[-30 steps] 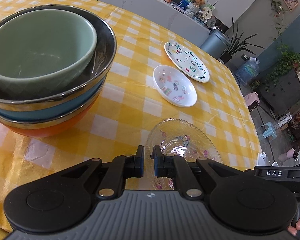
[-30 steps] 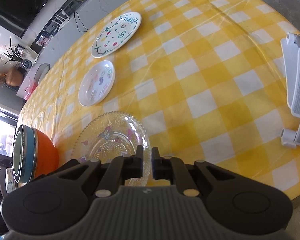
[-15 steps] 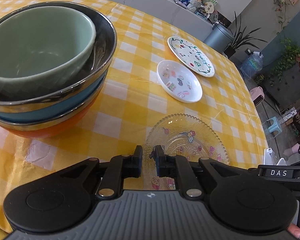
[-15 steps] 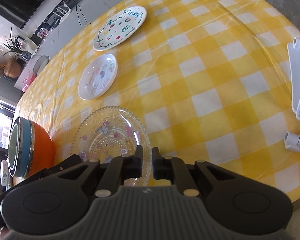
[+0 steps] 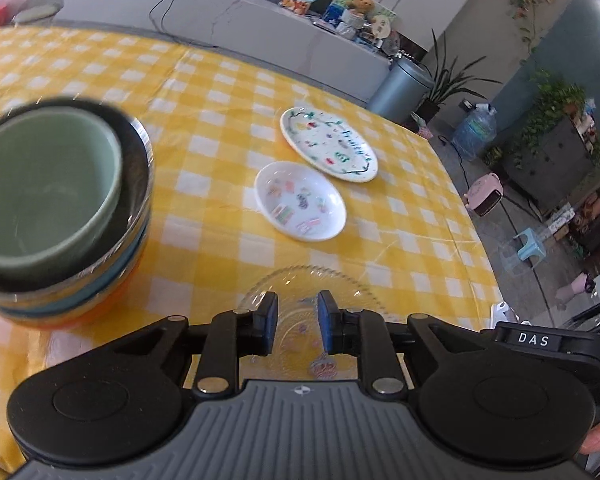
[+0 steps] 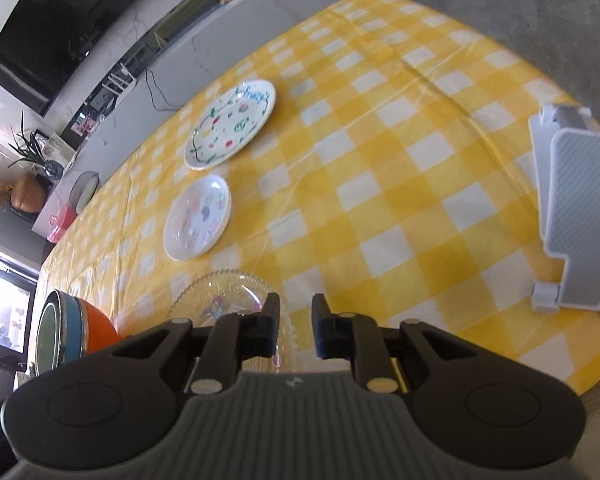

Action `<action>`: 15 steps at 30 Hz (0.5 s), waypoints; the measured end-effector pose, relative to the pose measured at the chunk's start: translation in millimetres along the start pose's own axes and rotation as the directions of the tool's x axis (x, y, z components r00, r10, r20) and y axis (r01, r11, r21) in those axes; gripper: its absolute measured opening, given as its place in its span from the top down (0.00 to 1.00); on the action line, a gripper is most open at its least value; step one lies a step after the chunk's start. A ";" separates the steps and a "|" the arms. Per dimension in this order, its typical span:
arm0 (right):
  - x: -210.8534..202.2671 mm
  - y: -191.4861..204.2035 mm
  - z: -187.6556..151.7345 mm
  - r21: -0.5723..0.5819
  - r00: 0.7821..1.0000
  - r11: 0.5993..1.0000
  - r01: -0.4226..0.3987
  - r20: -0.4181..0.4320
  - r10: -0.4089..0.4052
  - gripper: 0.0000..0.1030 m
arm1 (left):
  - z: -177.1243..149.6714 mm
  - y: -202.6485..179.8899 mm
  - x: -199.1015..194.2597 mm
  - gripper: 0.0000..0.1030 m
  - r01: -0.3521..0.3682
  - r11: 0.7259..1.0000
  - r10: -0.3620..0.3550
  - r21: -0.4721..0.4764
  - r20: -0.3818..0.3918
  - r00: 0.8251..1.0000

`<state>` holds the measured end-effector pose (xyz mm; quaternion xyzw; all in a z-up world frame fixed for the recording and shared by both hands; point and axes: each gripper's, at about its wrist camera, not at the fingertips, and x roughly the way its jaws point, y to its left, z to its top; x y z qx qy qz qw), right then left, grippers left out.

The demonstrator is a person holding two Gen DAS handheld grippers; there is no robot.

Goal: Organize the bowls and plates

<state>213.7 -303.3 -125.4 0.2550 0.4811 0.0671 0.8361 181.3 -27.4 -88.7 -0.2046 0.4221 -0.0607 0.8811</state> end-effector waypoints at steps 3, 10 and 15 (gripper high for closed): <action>-9.0 4.6 3.1 -0.019 0.997 0.999 0.048 0.062 -0.046 0.84 | 14.0 -13.2 0.4 0.77 -0.020 0.999 0.020 0.026 -0.001 1.000; -13.1 21.7 29.5 -0.075 0.982 0.992 0.101 0.165 -0.087 0.84 | 58.3 -39.9 7.6 0.56 -0.076 0.988 0.070 0.134 0.044 0.997; -0.3 30.5 53.6 -0.072 0.979 0.993 0.089 0.191 -0.074 0.81 | 89.2 -50.5 20.1 0.43 -0.092 0.978 0.082 0.185 0.058 0.995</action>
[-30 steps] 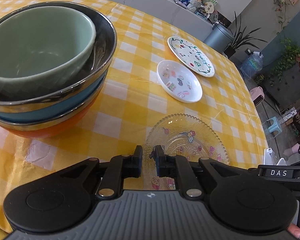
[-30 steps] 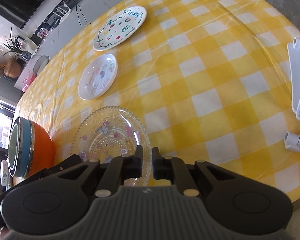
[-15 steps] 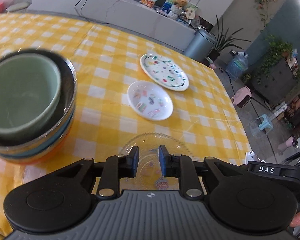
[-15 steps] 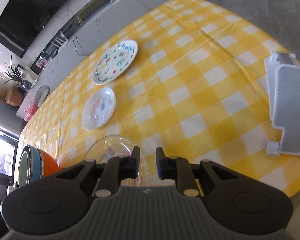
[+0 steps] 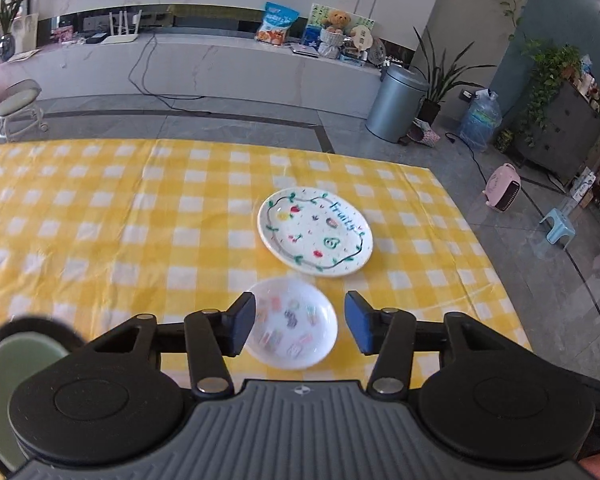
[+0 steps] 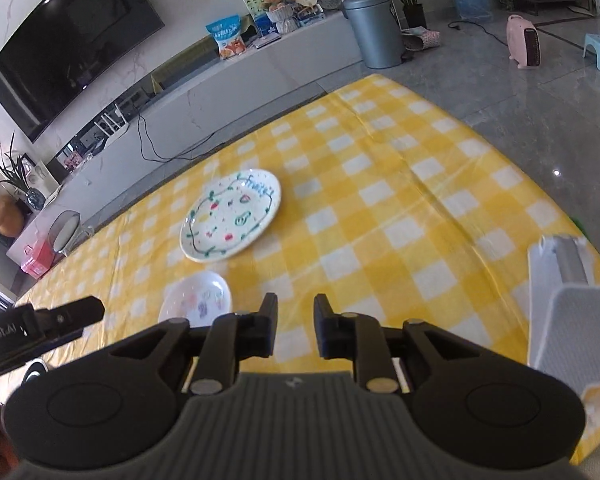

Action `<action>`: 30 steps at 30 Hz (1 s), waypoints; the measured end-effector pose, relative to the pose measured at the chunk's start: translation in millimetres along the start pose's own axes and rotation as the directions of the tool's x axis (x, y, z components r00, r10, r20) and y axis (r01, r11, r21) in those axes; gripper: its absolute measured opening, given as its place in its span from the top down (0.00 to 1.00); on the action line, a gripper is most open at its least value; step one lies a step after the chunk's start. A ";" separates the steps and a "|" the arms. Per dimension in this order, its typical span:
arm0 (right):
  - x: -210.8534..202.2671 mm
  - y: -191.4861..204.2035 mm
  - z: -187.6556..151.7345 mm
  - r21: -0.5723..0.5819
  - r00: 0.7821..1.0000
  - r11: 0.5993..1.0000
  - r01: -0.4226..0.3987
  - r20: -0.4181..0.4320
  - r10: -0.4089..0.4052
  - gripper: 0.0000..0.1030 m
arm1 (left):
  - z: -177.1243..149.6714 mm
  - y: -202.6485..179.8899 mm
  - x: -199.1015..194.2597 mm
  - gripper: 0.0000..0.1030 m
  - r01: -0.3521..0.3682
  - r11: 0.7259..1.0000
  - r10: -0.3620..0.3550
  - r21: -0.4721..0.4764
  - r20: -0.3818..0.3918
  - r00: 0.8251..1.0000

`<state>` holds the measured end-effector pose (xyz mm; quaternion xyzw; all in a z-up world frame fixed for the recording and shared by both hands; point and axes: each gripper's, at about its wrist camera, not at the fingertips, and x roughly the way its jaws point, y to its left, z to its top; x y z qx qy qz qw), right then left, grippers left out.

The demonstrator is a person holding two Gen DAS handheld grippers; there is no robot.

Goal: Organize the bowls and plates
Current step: 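Move both tools to the white 'Fruity' plate rim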

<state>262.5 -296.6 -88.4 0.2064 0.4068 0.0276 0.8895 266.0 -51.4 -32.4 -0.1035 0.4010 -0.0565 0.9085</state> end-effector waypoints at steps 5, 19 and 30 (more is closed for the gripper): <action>20.5 7.6 20.1 0.000 0.999 1.000 0.030 0.031 -0.030 0.79 | 17.5 -8.8 17.0 0.42 -0.049 0.996 0.047 0.070 0.036 0.998; 84.9 -12.1 63.9 0.146 0.998 0.988 -0.041 0.045 0.035 0.74 | 66.6 12.3 104.4 0.28 0.080 0.982 -0.085 -0.173 -0.022 0.996; 149.2 -18.7 77.1 0.277 0.986 0.949 -0.153 -0.029 0.167 0.77 | 69.1 53.1 161.4 0.40 -0.006 0.963 -0.010 -0.269 -0.058 0.998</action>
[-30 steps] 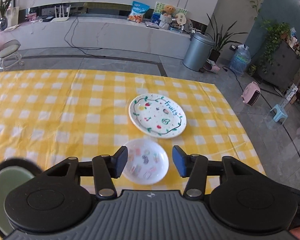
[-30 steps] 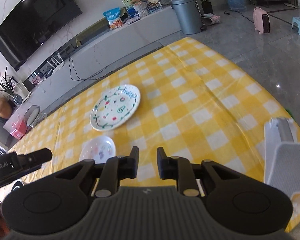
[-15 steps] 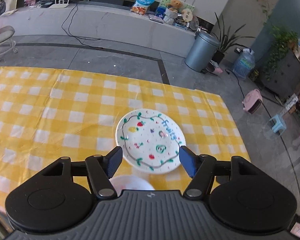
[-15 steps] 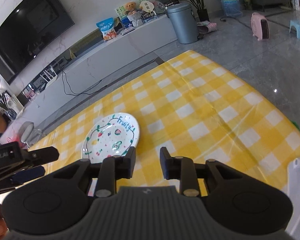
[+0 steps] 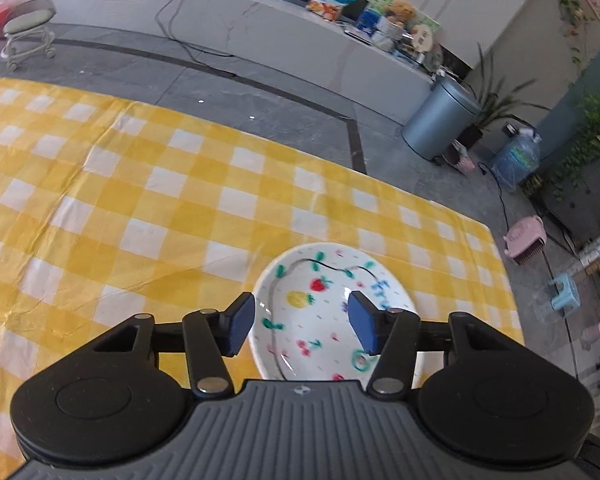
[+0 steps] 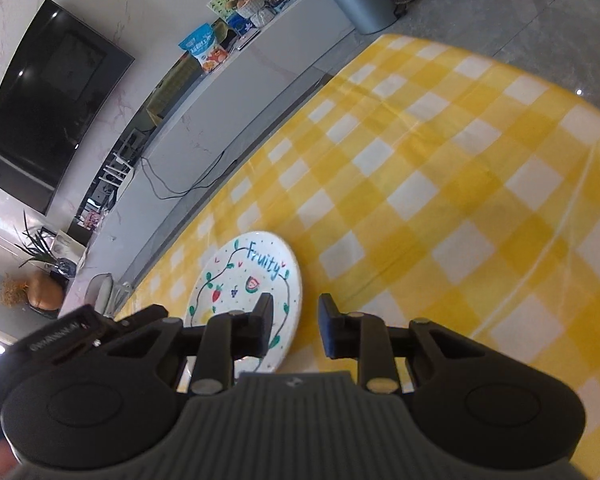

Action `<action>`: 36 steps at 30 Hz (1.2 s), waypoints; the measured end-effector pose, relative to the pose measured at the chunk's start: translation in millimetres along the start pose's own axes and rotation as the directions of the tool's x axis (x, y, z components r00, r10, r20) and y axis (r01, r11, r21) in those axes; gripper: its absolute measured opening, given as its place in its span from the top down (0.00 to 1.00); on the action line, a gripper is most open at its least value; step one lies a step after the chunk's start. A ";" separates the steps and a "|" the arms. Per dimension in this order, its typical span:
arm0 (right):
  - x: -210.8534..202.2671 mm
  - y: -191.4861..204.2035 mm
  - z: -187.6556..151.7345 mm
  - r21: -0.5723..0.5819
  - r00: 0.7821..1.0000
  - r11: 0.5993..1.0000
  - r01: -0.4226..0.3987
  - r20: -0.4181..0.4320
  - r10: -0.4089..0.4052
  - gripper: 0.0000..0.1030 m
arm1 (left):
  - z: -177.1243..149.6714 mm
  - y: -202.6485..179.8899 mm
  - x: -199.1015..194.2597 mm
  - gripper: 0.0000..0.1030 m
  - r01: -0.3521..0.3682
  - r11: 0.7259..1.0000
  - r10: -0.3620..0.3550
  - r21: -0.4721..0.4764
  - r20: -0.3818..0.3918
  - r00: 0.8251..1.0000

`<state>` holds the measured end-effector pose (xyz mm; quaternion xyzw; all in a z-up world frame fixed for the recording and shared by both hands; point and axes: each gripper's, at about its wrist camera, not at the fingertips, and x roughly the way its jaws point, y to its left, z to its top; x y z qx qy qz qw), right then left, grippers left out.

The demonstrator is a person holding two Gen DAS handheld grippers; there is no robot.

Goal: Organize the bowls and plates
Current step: 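Move both tools to the white 'Fruity' plate rim, then close both tools on the rim of the 'Fruity' plate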

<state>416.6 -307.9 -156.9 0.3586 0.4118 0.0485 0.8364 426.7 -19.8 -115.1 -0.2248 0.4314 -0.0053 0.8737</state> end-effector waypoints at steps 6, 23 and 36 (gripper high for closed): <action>21.1 -8.8 4.6 0.046 0.999 0.999 -0.028 -0.031 0.029 0.77 | 2.2 15.7 20.6 0.55 0.005 0.998 -0.006 -0.061 -0.025 1.000; 37.2 -22.9 -1.8 0.129 0.992 0.986 -0.110 -0.039 0.116 0.87 | -5.7 17.4 25.4 0.85 0.006 1.000 -0.006 -0.023 0.018 1.000; 26.4 -29.2 0.5 0.182 0.993 0.978 -0.099 -0.051 0.110 0.96 | -4.3 4.4 6.7 0.86 0.010 1.000 -0.009 -0.012 0.050 0.999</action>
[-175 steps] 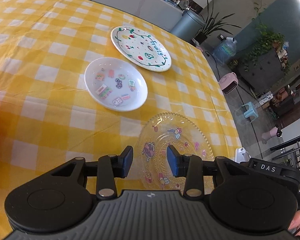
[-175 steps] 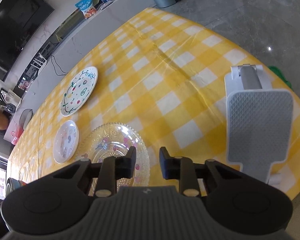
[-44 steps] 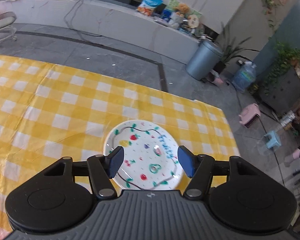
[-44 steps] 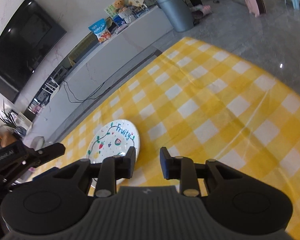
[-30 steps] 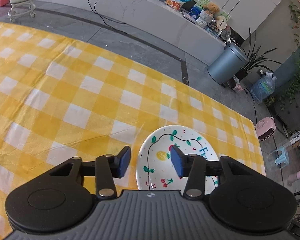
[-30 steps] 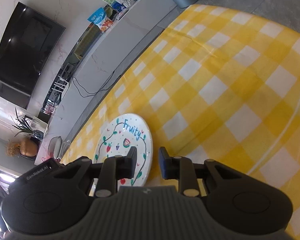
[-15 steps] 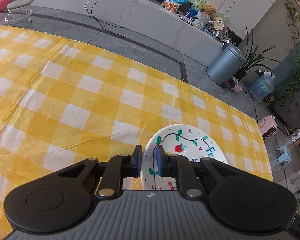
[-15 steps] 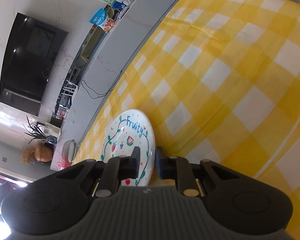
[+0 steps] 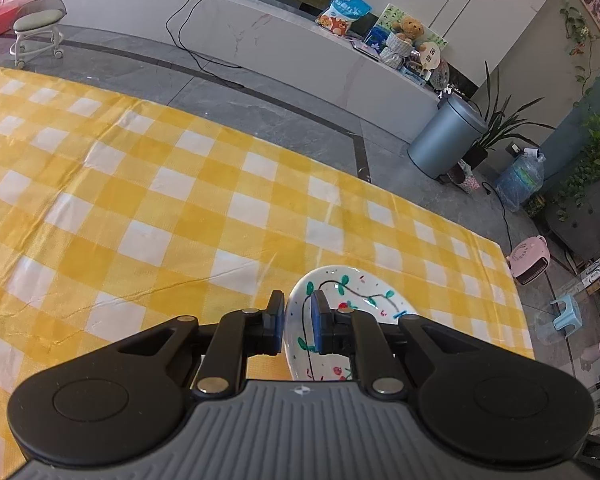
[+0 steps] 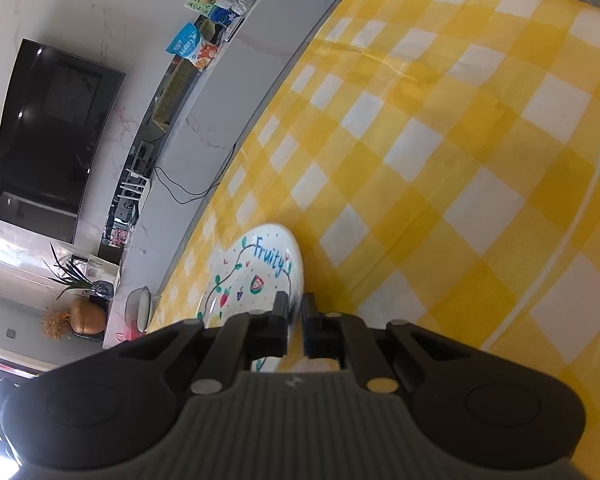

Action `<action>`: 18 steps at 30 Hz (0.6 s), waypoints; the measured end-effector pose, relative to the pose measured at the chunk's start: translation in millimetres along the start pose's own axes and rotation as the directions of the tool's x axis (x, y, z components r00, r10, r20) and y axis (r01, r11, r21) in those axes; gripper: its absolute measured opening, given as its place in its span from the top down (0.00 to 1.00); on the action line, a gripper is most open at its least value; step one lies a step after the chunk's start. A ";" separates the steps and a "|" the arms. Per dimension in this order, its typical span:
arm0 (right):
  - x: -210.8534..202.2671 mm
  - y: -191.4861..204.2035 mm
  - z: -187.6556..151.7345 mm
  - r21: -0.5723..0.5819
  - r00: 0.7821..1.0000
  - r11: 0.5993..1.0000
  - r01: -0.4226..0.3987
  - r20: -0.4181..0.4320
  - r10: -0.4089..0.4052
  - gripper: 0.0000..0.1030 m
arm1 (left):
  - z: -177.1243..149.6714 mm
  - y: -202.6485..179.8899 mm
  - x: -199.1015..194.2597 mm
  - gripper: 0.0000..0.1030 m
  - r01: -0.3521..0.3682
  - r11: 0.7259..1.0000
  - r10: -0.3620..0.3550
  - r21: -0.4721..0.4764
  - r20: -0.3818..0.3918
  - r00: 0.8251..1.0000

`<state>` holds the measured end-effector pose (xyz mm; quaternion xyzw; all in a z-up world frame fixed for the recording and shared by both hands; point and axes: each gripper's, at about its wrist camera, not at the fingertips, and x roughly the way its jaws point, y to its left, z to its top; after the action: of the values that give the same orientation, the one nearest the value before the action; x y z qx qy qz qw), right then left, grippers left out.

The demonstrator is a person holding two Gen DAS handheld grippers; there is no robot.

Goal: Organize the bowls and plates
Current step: 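Close both tools on the rim of the 'Fruity' plate, then lift the 'Fruity' plate with both tools and carry it over the glass plate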

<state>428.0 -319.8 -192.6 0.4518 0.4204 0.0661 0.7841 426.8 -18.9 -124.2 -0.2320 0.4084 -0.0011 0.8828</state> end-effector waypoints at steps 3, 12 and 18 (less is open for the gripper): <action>-4.8 -4.0 -0.2 0.027 1.000 1.000 -0.011 -0.020 0.012 0.95 | -1.1 -4.3 -8.5 0.86 0.005 1.000 -0.005 0.007 0.007 1.000; -30.5 -4.1 -12.3 0.012 0.999 1.000 -0.027 -0.021 0.027 0.95 | -17.8 -8.9 -38.9 0.86 0.019 1.000 -0.020 0.014 0.032 0.999; -55.1 -7.0 -26.4 0.005 0.999 1.000 -0.016 -0.034 0.016 0.95 | -35.1 -6.4 -66.6 0.86 0.047 0.999 -0.046 -0.014 0.040 0.998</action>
<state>372.0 -333.3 -171.3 0.4557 0.4301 0.0790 0.7753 358.3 -26.2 -93.2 -0.2478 0.3854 -0.0139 0.8887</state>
